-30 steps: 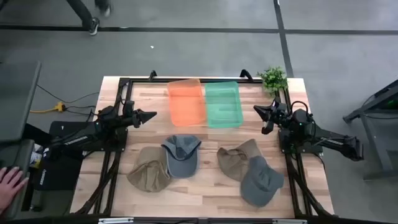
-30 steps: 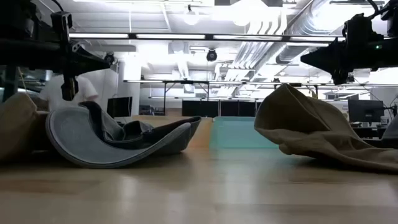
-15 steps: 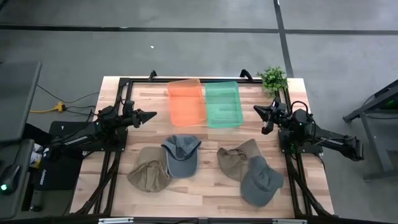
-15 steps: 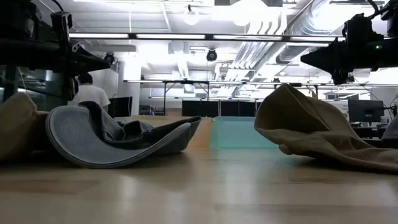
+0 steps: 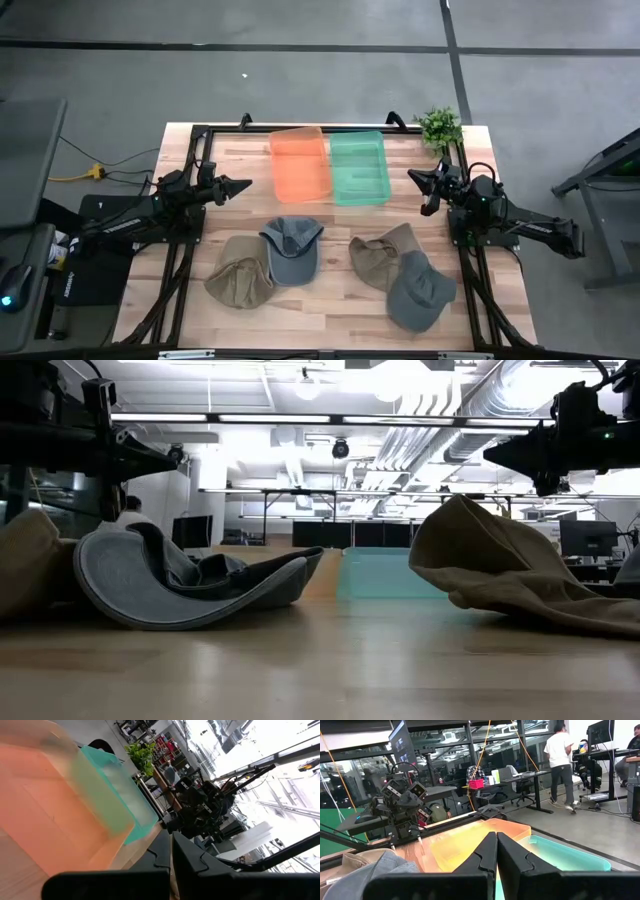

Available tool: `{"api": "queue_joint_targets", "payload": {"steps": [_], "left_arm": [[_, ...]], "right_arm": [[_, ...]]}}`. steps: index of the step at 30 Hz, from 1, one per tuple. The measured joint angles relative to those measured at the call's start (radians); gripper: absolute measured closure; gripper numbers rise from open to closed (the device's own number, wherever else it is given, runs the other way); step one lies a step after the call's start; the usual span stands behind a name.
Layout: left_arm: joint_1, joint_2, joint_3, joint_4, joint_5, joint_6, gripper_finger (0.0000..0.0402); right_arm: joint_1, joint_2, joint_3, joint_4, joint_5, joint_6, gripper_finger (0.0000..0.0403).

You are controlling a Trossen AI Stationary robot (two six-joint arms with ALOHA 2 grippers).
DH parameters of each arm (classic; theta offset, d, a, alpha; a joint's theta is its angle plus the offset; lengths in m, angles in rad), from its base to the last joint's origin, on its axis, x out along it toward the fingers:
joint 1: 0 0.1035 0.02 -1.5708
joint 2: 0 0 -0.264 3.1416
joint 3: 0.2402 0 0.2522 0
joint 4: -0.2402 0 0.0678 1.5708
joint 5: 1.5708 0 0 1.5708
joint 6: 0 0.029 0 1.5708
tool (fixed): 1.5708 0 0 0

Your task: Pick & Place hat

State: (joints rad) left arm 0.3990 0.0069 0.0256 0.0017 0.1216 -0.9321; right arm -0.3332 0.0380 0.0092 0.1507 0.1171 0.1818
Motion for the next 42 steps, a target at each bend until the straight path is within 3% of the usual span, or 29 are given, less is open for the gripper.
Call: {"api": "queue_joint_targets", "payload": {"steps": [42], "left_arm": [[0.000,0.000,0.000,0.006,-0.028,-0.009,0.0401]], "right_arm": [[0.000,0.000,0.000,0.000,0.000,0.000,0.0398]]}}
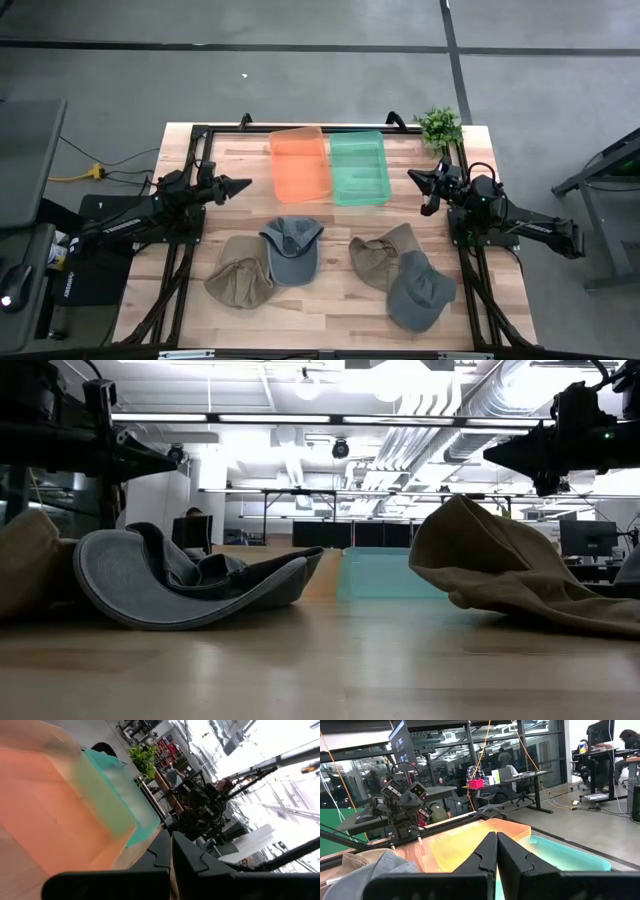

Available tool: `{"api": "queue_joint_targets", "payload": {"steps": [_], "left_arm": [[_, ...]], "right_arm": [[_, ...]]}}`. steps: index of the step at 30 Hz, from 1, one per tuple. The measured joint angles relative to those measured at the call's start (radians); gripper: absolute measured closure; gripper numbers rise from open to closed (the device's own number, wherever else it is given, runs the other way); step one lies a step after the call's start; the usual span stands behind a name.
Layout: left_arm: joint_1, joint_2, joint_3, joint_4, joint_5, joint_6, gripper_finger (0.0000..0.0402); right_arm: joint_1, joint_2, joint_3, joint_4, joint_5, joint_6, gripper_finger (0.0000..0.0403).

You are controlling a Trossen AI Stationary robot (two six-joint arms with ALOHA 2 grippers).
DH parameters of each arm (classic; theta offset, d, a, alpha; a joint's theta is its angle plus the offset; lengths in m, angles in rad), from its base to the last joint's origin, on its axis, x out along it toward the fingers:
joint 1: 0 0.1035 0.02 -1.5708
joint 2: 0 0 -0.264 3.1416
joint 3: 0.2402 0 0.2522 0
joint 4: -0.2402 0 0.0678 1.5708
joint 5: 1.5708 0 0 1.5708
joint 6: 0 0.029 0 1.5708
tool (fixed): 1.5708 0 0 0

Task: Pick & Place hat
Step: Put the left brown cap into the orange bin

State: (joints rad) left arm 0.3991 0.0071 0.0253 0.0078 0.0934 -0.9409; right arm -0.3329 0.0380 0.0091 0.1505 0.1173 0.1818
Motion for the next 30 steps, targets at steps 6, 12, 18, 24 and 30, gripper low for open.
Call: {"api": "queue_joint_targets", "payload": {"steps": [6,12,18,24,30], "left_arm": [[0.000,0.000,0.011,0.009,-0.016,-0.075,0.0401],[0.000,0.000,0.015,0.026,-0.051,-0.190,0.0401],[0.000,0.000,0.016,0.026,-0.067,-0.220,0.0401],[0.000,0.000,0.018,0.043,-0.111,-0.208,0.0401],[0.000,0.000,0.023,0.045,-0.020,-0.174,0.0401]], "right_arm": [[0.000,0.000,0.000,0.000,0.000,0.000,0.0398],[0.000,0.000,0.000,0.000,0.000,0.000,0.0398],[0.000,0.000,0.000,0.000,0.000,0.000,0.0398],[0.000,0.000,0.000,0.000,0.000,0.000,0.0398],[0.000,0.000,0.000,0.000,0.000,0.000,0.0398]]}}
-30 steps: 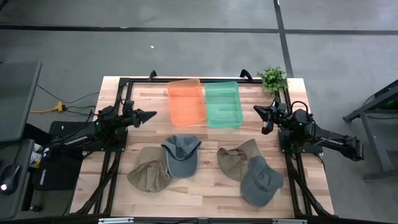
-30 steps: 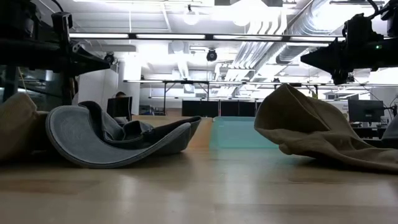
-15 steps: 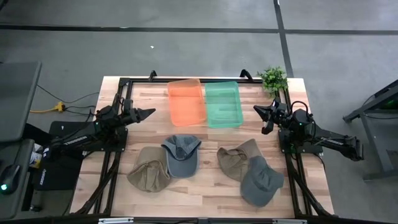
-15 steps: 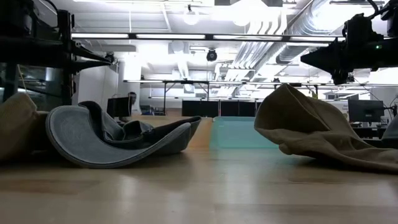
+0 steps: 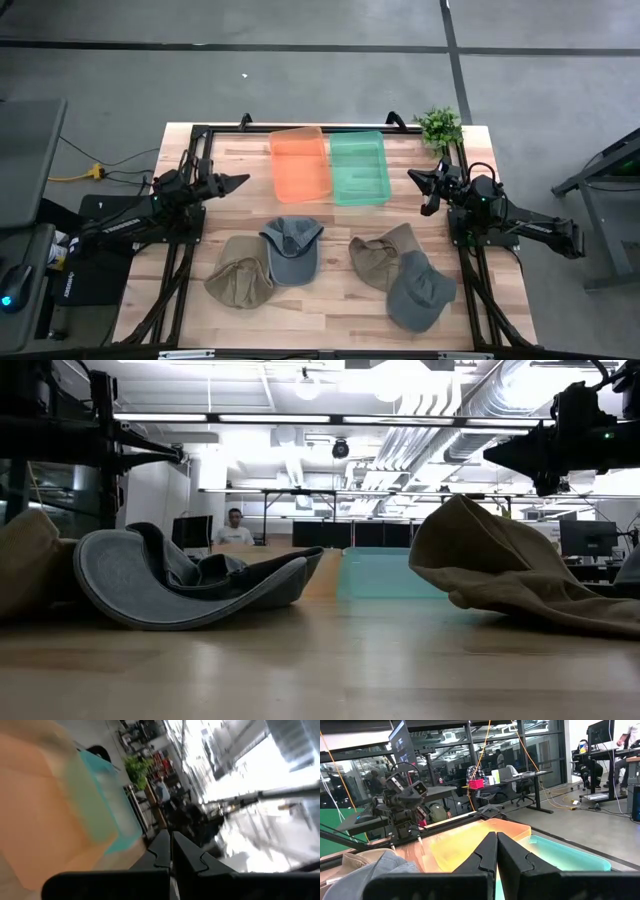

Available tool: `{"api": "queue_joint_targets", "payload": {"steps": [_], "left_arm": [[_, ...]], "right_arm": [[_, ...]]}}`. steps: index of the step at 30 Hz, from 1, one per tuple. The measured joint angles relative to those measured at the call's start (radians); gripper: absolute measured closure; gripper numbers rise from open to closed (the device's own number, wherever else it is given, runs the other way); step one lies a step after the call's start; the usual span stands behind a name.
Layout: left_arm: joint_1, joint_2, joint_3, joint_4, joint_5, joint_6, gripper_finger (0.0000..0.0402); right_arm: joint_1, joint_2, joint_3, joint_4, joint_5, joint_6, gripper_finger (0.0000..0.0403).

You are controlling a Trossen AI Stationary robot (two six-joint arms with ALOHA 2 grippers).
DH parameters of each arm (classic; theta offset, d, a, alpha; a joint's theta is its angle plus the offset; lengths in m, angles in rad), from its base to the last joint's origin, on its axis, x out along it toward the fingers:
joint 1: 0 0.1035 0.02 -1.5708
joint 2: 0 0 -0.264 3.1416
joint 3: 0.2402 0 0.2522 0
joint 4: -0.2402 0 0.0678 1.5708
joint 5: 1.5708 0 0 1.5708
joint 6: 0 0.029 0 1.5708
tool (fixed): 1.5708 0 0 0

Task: Pick & Place hat
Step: Put the left brown cap into the orange bin

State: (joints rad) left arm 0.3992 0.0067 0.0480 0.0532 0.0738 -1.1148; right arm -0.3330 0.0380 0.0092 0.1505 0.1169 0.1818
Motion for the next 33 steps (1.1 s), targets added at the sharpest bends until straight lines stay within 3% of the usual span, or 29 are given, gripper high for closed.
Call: {"api": "queue_joint_targets", "payload": {"steps": [4,12,16,26,33], "left_arm": [[0.000,0.005,0.047,-0.048,0.071,0.081,0.0401],[0.000,0.033,0.190,-0.181,0.116,0.231,0.0387],[0.000,0.060,0.251,-0.204,0.118,0.232,0.0345],[0.000,0.213,0.408,-0.302,0.125,0.289,0.0197],[0.000,0.428,0.629,-0.600,0.128,0.483,0.0175]], "right_arm": [[0.000,0.000,0.000,0.000,0.000,0.000,0.0398],[0.000,0.000,0.000,0.000,0.000,0.000,0.0398],[0.000,0.000,0.000,0.000,0.000,0.000,0.0398],[0.000,0.000,0.000,0.000,0.000,0.000,0.0398],[0.000,0.000,0.000,0.000,0.000,0.000,0.0398]]}}
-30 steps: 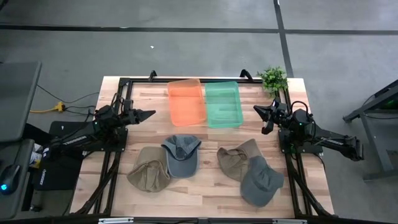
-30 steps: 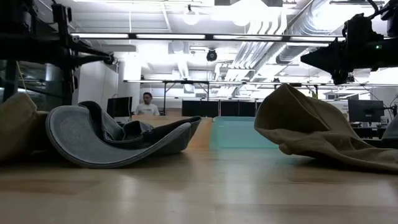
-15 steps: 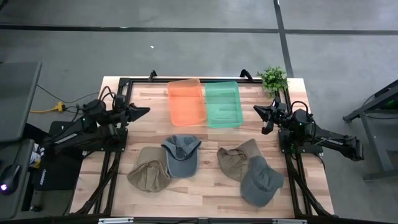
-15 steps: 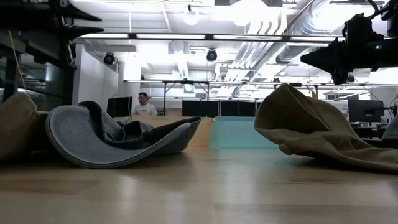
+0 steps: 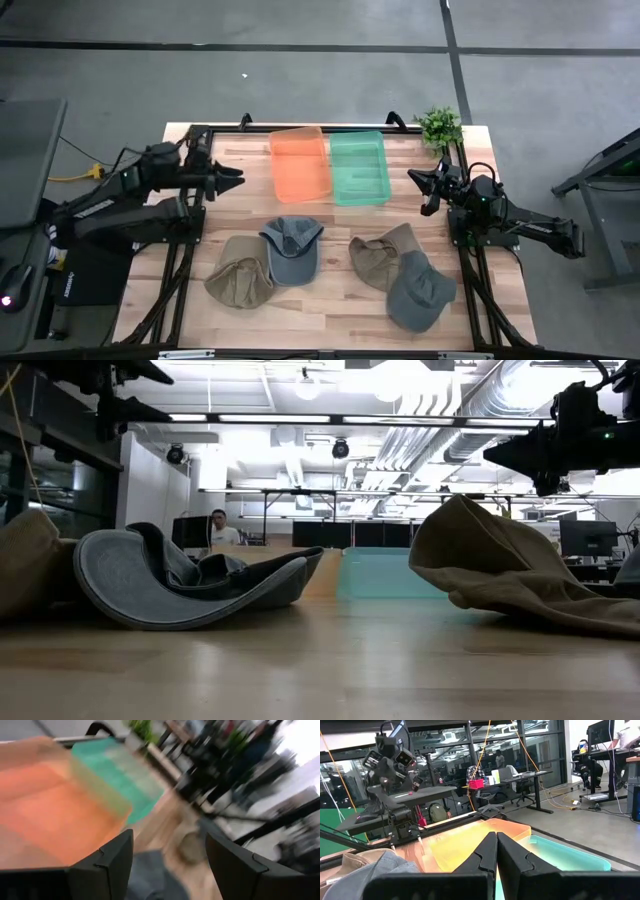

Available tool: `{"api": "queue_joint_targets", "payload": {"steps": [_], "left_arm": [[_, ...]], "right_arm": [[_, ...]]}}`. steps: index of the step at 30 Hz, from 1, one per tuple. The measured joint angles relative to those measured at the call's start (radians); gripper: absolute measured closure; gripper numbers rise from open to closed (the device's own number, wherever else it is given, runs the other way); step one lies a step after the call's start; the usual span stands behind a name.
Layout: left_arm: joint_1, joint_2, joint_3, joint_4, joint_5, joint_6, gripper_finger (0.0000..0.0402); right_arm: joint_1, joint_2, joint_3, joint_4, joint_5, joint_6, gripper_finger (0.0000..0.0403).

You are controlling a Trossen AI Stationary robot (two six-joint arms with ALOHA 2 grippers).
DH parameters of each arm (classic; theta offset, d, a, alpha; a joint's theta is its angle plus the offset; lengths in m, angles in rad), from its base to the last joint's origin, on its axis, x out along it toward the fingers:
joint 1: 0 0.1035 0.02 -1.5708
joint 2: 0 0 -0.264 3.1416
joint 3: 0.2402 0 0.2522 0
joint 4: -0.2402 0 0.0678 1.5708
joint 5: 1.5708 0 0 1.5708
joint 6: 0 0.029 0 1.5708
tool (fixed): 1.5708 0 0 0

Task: Pick & Place hat
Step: Put the left brown cap into the orange bin

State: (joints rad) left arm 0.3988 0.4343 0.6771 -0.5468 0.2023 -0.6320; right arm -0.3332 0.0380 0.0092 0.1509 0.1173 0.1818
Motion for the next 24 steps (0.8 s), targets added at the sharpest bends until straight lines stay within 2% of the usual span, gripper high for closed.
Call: {"api": "queue_joint_targets", "payload": {"steps": [9,15,18,24], "left_arm": [[0.000,0.296,0.293,-0.436,0.019,0.234,0.0174],[0.000,0.435,0.367,-0.624,0.069,0.297,0.0174],[0.000,0.497,0.368,-0.665,0.111,0.208,0.0174],[0.000,0.620,0.368,-0.773,0.134,-0.110,0.0174]], "right_arm": [[0.000,0.000,0.000,0.000,0.000,0.000,0.0398],[0.000,0.000,0.000,0.000,0.000,0.000,0.0398],[0.000,0.000,0.000,0.000,0.000,0.000,0.0398],[0.000,0.000,0.000,0.000,0.000,0.000,0.0398]]}}
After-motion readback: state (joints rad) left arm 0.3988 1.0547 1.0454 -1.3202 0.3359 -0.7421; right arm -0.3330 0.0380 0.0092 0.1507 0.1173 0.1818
